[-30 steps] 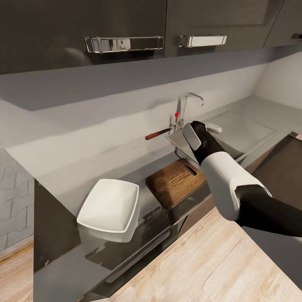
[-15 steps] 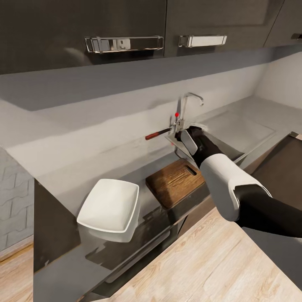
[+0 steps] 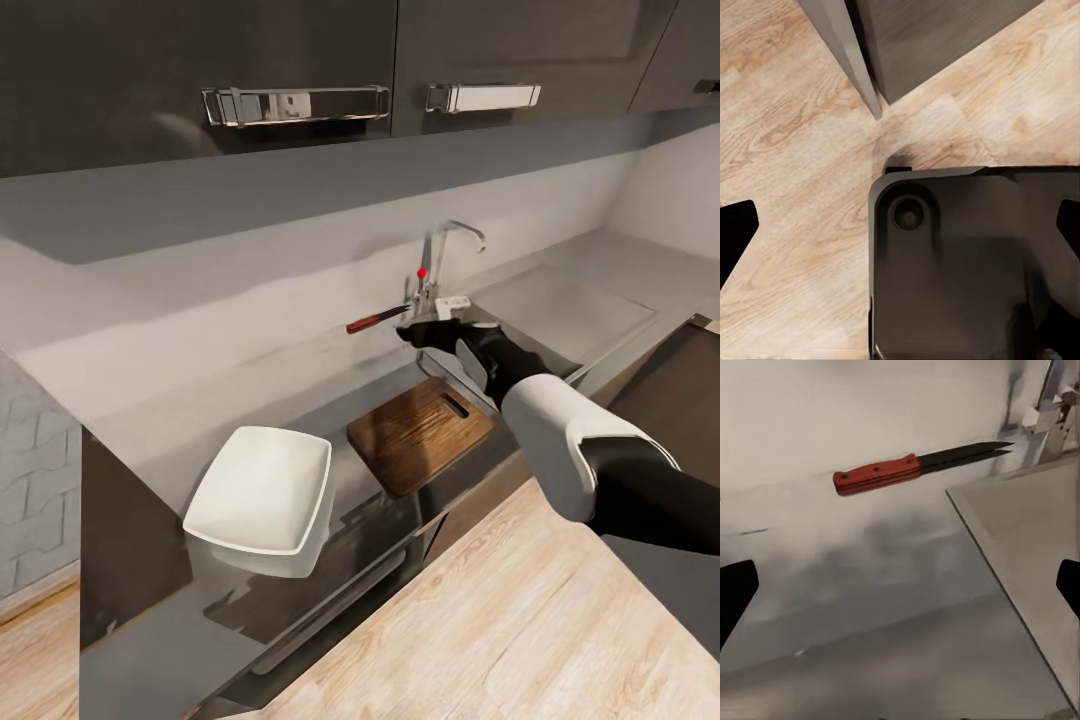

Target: In the kitchen, take the Vidalia onion out of the sink, dice it on the chopping board with the paring knife, put the diced onion into the bowl on the countertop, then place both the paring knife and the chopping board into the sink.

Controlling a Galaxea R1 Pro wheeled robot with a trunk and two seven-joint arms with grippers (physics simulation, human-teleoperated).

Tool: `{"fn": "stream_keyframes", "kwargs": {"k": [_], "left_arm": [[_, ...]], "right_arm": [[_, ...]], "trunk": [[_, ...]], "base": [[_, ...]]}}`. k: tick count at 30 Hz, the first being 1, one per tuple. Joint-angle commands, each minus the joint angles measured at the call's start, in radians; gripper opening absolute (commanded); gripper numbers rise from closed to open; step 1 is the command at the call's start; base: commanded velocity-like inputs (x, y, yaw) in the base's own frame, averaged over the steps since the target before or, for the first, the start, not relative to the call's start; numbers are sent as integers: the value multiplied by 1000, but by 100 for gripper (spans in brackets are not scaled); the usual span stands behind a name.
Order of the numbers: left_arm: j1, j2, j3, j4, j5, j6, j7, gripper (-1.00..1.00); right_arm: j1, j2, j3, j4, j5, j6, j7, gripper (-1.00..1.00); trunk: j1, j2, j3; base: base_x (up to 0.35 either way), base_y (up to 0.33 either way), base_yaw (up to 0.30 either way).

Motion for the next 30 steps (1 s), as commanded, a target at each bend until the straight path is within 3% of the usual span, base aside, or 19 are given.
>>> {"fn": "stream_keyframes", "kwargs": {"k": [1,4,10,14,17,30], "left_arm": [[0,0,1,2,0,-1,0,100],[1,1,3,14,-1,-2,0,100],[0,0,3,17,-2,-2,0,100],[0,-1,4,18,-1,-2,0,100],[0,-1,4,18,0,-2,0,100],[1,-5,5,18,0,-1,3,100]], "right_arm": [[0,-1,0,3,9,-10,4,100],[-1,-12,-1,18,9,-81,4,100],[0,-21,-2,24,10,-100,-2,100],[0,-66,-5,31,1,-102,-2,100],[-1,-78,-5,32,-8,-102,-1,100],[3,-75,-2,54,-13,-119,5,100]], "trunk": [[1,-2,-1],[1,-2,-1],[1,-2,-1],[1,-2,-1],[1,-2,-1],[1,-2,-1]], "base": [[-5,0,0],[-109,0,0],[-279,0,0],[-326,0,0],[-330,0,0],[-331,0,0]]}}
